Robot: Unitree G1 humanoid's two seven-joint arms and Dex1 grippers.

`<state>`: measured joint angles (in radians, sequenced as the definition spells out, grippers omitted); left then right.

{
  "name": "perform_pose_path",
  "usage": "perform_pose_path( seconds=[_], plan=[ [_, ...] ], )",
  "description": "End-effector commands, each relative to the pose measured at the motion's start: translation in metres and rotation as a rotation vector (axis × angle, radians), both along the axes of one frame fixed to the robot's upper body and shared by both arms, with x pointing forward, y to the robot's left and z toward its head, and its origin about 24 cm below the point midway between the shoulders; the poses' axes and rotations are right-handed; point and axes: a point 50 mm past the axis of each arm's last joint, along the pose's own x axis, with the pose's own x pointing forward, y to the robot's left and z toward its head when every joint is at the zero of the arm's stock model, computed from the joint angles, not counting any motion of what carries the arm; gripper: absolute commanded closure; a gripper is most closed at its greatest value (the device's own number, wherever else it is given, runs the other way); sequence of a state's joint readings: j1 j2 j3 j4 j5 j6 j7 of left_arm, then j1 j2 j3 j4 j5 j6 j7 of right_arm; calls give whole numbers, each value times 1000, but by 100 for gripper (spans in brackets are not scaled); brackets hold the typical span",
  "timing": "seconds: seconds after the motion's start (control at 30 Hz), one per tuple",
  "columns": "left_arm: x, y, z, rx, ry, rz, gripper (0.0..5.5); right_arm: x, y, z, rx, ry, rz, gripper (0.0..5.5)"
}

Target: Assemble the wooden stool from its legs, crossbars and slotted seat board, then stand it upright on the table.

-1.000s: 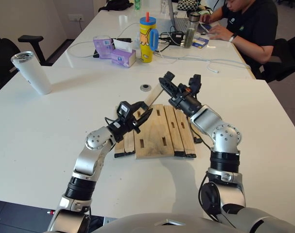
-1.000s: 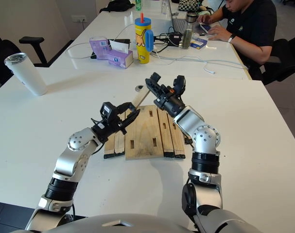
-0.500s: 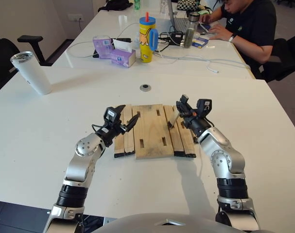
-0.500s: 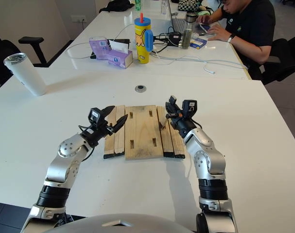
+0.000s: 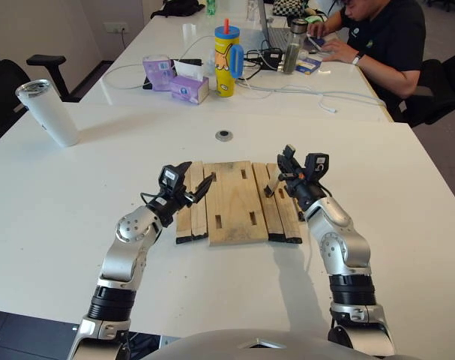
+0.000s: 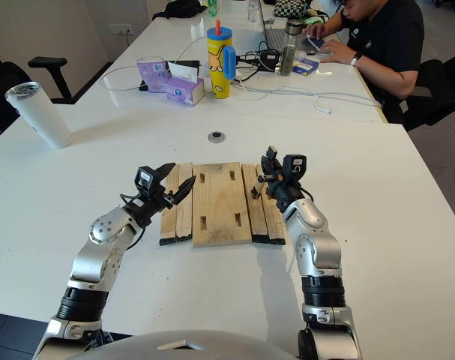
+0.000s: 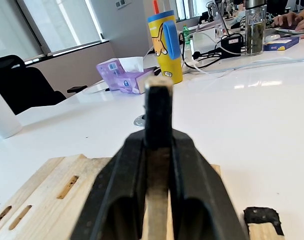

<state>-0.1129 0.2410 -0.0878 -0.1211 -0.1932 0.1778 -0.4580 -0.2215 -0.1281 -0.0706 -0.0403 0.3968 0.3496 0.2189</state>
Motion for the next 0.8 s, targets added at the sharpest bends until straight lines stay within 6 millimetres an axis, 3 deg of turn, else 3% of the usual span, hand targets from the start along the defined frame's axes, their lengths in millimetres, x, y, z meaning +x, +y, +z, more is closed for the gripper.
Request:
perform_pose_path(
  seconds=[0.03, 0.3, 0.4, 0.8],
  plan=[
    [0, 0, 1, -11, -7, 12, 202, 4, 1, -2, -14, 17, 5, 509],
    [0, 0, 1, -20, -9, 19, 202, -4, 1, -18, -153, 13, 61, 509],
    [-1, 0, 1, -22, -8, 18, 202, -5, -14, -30, -257, 2, 56, 509],
    [0, 0, 4, -28, -15, 15, 202, 3, -21, -20, -296, -133, 31, 509]
  ],
)
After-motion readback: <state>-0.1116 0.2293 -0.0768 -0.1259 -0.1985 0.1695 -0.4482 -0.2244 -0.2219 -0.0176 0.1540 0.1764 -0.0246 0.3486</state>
